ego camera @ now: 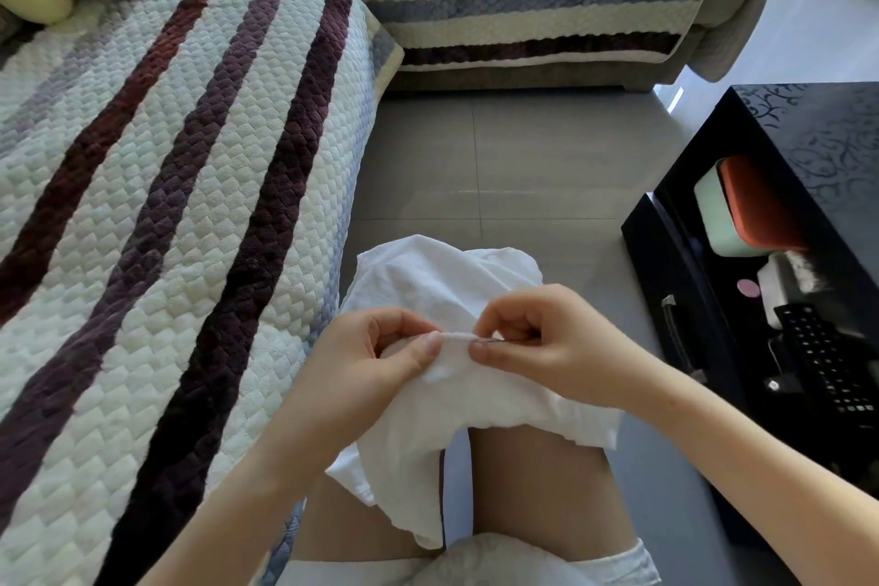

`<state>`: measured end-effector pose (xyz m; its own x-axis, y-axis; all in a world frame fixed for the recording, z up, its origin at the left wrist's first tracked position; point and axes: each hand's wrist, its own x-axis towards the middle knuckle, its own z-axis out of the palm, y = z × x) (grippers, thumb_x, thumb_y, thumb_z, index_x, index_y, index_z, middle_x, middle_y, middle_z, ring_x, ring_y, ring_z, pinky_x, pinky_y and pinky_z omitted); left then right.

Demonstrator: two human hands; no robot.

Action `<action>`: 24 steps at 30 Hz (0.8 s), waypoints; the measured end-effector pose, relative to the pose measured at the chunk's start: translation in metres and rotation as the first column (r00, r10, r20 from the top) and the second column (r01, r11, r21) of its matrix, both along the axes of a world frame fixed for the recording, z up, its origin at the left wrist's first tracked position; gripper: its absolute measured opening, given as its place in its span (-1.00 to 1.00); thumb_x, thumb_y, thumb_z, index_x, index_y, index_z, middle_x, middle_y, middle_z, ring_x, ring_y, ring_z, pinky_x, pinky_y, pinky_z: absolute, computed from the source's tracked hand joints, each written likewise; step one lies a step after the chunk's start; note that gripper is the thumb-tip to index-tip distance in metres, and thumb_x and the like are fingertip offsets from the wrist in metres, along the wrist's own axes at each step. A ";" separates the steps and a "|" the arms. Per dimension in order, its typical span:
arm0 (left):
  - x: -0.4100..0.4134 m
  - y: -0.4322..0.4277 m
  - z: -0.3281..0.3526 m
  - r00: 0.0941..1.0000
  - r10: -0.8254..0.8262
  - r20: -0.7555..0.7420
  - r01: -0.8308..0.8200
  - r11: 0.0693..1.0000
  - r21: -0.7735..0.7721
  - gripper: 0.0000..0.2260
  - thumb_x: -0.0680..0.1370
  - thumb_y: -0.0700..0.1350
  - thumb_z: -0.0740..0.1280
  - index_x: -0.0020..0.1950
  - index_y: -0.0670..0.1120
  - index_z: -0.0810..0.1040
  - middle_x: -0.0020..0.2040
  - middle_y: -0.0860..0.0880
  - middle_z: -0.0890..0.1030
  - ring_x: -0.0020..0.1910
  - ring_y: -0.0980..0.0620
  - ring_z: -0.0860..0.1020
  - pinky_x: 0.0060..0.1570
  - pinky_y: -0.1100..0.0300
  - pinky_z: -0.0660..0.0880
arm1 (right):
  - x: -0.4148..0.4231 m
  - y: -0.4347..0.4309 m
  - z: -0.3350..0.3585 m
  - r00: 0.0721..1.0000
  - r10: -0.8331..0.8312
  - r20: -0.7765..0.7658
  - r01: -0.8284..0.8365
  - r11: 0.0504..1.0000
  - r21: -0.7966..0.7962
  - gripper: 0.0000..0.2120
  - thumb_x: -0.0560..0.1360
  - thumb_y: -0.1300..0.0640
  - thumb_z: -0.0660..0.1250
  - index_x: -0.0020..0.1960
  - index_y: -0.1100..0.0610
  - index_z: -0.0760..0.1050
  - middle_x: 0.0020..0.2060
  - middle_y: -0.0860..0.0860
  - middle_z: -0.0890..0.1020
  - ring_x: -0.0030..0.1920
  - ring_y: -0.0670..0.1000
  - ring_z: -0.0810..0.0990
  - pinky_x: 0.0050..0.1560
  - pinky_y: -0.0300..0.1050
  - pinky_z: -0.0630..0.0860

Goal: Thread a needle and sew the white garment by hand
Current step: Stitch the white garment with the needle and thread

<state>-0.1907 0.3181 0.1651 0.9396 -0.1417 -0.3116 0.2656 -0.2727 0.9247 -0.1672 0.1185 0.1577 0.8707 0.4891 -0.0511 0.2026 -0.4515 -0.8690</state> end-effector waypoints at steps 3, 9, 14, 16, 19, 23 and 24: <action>-0.002 0.002 -0.005 0.998 0.036 0.044 -0.042 0.991 0.129 -0.90 0.43 -0.01 0.48 -0.24 -0.02 0.67 -0.27 0.00 0.69 -0.20 0.02 0.65 -0.12 0.10 0.54 | -0.001 -0.001 -0.002 0.996 -0.087 0.020 0.088 0.996 -0.032 -0.81 0.46 0.21 0.42 -0.31 0.11 0.54 -0.57 -0.11 0.23 -0.49 -0.10 0.20 -0.40 -0.31 0.16; -0.001 0.000 -0.006 0.997 0.077 0.024 -0.079 0.994 0.076 -0.95 0.47 -0.11 0.43 -0.18 -0.06 0.66 -0.25 0.01 0.69 -0.19 0.09 0.65 -0.13 0.23 0.52 | -0.016 0.004 -0.005 0.989 -0.133 0.057 0.133 0.991 -0.003 -0.84 0.51 0.01 0.29 0.08 -0.02 0.43 -0.47 -0.09 0.36 -0.40 -0.11 0.34 -0.29 -0.34 0.26; 0.000 0.000 -0.009 0.995 0.096 -0.031 -0.096 0.995 -0.004 -0.96 0.47 -0.15 0.43 -0.16 -0.08 0.67 -0.24 0.01 0.69 -0.19 0.14 0.63 -0.11 0.24 0.48 | -0.031 0.007 -0.001 0.932 -0.194 0.307 0.219 0.974 -0.049 -0.92 0.46 0.18 0.26 -0.18 0.12 0.51 -0.51 -0.18 0.37 -0.45 -0.14 0.37 -0.38 -0.39 0.26; 0.001 0.000 -0.009 0.993 0.099 -0.056 -0.101 0.994 -0.036 -0.96 0.47 -0.15 0.42 -0.14 -0.08 0.68 -0.22 0.00 0.70 -0.19 0.14 0.63 -0.11 0.24 0.47 | -0.033 0.010 -0.002 0.912 -0.195 0.362 0.235 0.970 -0.070 -0.92 0.41 0.21 0.28 -0.22 0.14 0.54 -0.54 -0.22 0.30 -0.49 -0.14 0.32 -0.41 -0.40 0.24; 0.001 -0.001 -0.010 0.993 0.099 -0.070 -0.103 0.993 -0.056 -0.95 0.47 -0.15 0.42 -0.14 -0.08 0.68 -0.21 -0.01 0.70 -0.18 0.12 0.64 -0.11 0.23 0.47 | -0.032 0.011 -0.003 0.898 -0.225 0.377 0.270 0.960 -0.070 -0.92 0.39 0.21 0.29 -0.25 0.14 0.55 -0.56 -0.23 0.25 -0.51 -0.14 0.29 -0.41 -0.41 0.23; 0.001 -0.001 -0.010 0.993 0.103 -0.062 -0.108 0.992 -0.070 -0.96 0.47 -0.17 0.42 -0.16 -0.08 0.68 -0.23 0.00 0.70 -0.20 0.14 0.63 -0.12 0.25 0.46 | -0.032 0.012 -0.002 0.906 -0.222 0.359 0.267 0.961 -0.079 -0.92 0.38 0.21 0.29 -0.27 0.14 0.53 -0.57 -0.22 0.25 -0.52 -0.13 0.30 -0.41 -0.40 0.22; 0.001 -0.001 -0.010 0.993 0.104 -0.062 -0.109 0.992 -0.070 -0.96 0.47 -0.17 0.42 -0.15 -0.08 0.68 -0.23 0.00 0.69 -0.20 0.14 0.63 -0.12 0.24 0.46 | -0.032 0.012 -0.002 0.907 -0.220 0.360 0.266 0.961 -0.081 -0.92 0.38 0.22 0.29 -0.27 0.14 0.53 -0.57 -0.22 0.25 -0.52 -0.13 0.29 -0.42 -0.40 0.22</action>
<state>-0.1900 0.3169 0.1552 0.9311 -0.0660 -0.3588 0.3435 -0.1726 0.9232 -0.1994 0.1302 0.1562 0.9362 0.2693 0.2260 0.3484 -0.6255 -0.6981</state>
